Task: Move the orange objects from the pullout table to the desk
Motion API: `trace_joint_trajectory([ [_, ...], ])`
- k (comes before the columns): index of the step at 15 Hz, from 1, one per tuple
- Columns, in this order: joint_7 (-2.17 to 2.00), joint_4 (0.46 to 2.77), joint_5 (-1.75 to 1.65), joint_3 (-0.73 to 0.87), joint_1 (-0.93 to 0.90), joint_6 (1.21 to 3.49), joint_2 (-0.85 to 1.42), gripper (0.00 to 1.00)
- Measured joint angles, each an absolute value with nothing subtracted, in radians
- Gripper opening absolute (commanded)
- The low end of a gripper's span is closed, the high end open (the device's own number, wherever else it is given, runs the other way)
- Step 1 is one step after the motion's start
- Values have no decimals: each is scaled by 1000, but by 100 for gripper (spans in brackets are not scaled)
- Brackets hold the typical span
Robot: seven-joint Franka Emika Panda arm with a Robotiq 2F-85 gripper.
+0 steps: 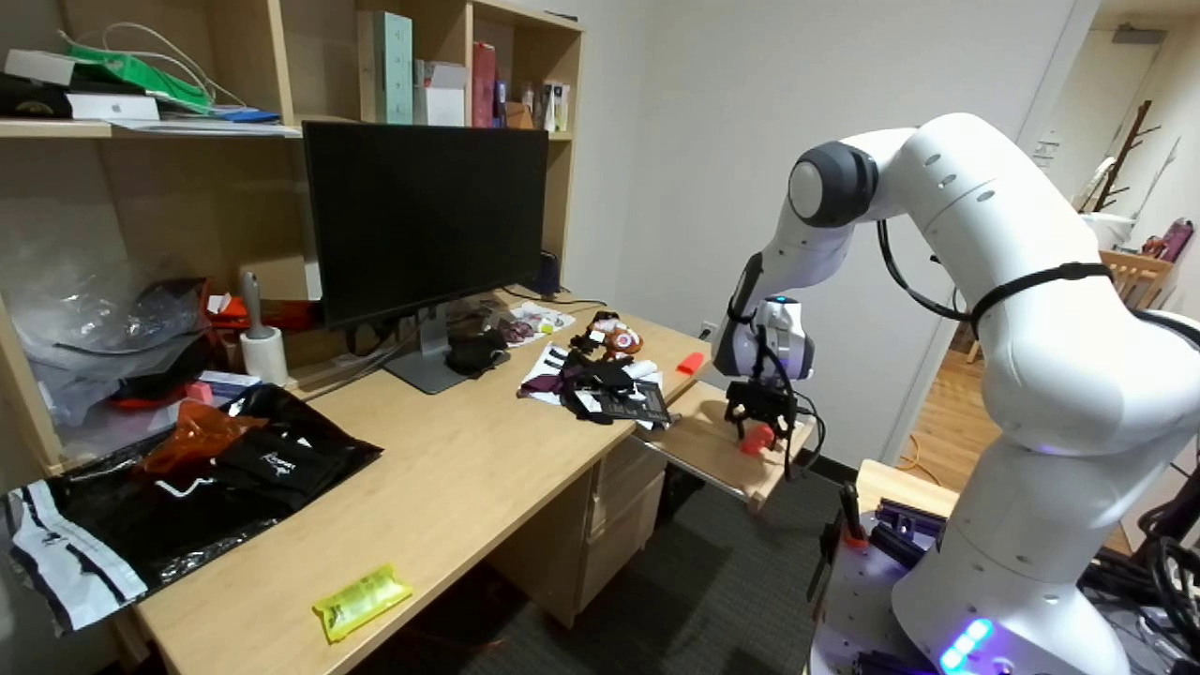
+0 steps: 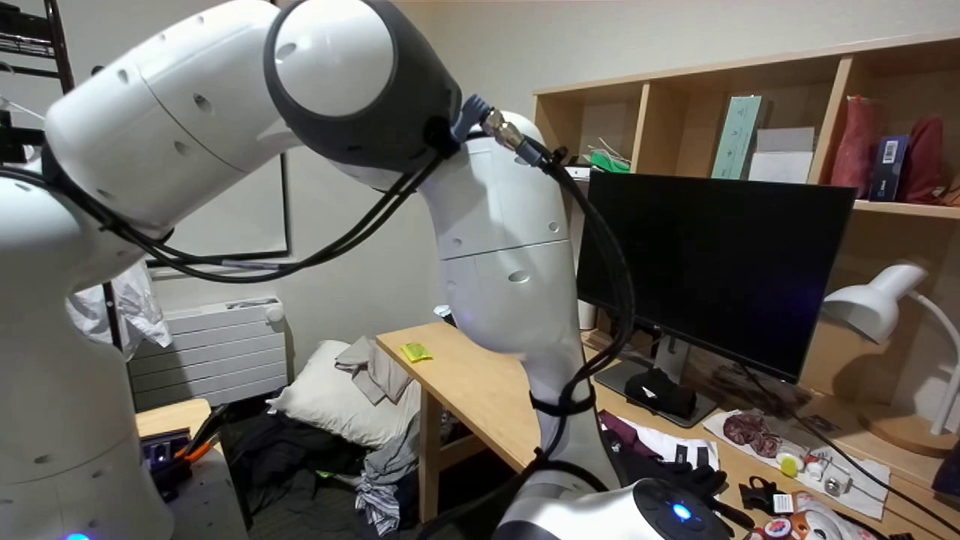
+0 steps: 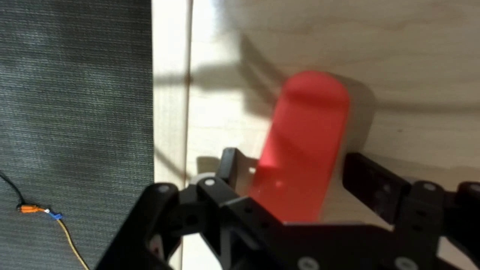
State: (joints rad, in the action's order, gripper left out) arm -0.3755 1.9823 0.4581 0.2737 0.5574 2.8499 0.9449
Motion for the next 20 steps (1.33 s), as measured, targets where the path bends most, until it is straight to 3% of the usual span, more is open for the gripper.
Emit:
trace_joint_trajectory([
  [5, -375, 1984, 458, 275, 561, 2853, 941, 9],
  [9, -374, 1984, 458, 277, 560, 2853, 932, 4],
  [10, -373, 1983, 457, 280, 558, 2853, 925, 8],
  [20, -355, 1955, 377, 353, 527, 2730, 712, 8],
])
